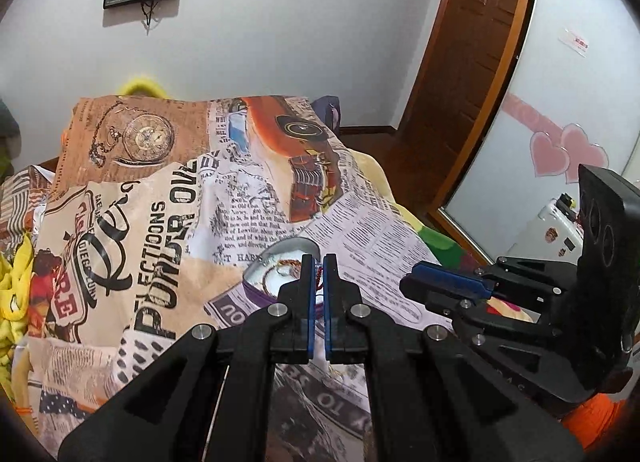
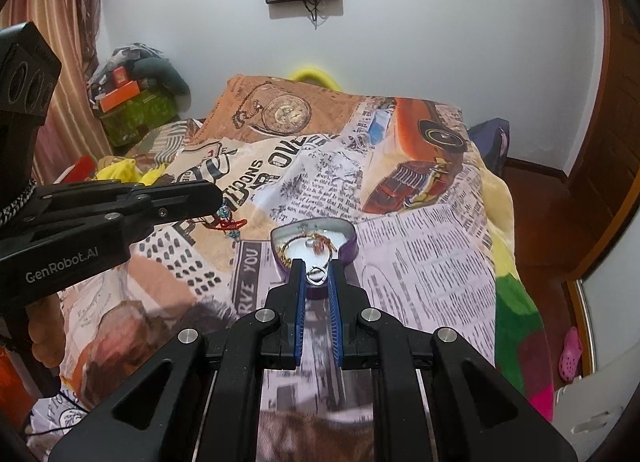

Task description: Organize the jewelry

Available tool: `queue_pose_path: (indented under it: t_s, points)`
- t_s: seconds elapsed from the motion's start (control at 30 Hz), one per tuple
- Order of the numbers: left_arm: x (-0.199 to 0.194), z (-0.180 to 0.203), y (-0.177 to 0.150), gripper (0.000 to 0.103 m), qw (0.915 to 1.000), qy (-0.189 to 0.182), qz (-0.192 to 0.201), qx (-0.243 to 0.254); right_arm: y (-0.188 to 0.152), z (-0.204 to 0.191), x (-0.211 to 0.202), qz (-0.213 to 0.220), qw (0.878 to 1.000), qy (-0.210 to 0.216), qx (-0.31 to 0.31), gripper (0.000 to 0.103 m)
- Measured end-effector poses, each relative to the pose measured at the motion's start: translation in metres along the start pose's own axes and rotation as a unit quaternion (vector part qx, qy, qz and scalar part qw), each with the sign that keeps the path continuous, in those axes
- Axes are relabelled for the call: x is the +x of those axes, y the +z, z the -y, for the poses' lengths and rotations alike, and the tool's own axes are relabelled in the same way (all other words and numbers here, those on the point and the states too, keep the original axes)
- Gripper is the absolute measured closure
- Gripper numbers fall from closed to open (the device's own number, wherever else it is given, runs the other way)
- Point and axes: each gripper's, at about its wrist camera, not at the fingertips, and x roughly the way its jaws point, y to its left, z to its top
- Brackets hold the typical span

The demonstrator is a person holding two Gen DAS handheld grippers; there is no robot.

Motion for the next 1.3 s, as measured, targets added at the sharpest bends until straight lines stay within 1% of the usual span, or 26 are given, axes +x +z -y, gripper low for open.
queue_pose_path:
  t_s: [0.23,0.67,0.93,1.1,1.3]
  points:
    - [0.023,-0.015,0.004,0.102,1.0000,0.005,-0.006,-0.005,0.007,0.002,0.023,-0.009,1.000,0.005,0.002,0.093]
    - [0.070,-0.035,0.005,0.102,0.9994,0.005,-0.032,-0.013,0.016,0.009,0.073,-0.045,0.999,0.019,-0.001,0.093]
    - [0.099,-0.052,0.002,0.102,0.9965,-0.019,-0.070,-0.041,0.014,0.007,0.094,-0.068,0.997,0.029,-0.015,0.093]
    - [0.107,-0.052,-0.001,0.102,0.9958,-0.025,-0.078,-0.040,0.012,0.005,0.100,-0.079,0.996,0.030,-0.022,0.093]
    - [0.107,-0.046,-0.003,0.102,0.9970,-0.016,-0.073,-0.022,0.011,0.005,0.105,-0.087,0.995,0.025,-0.028,0.093]
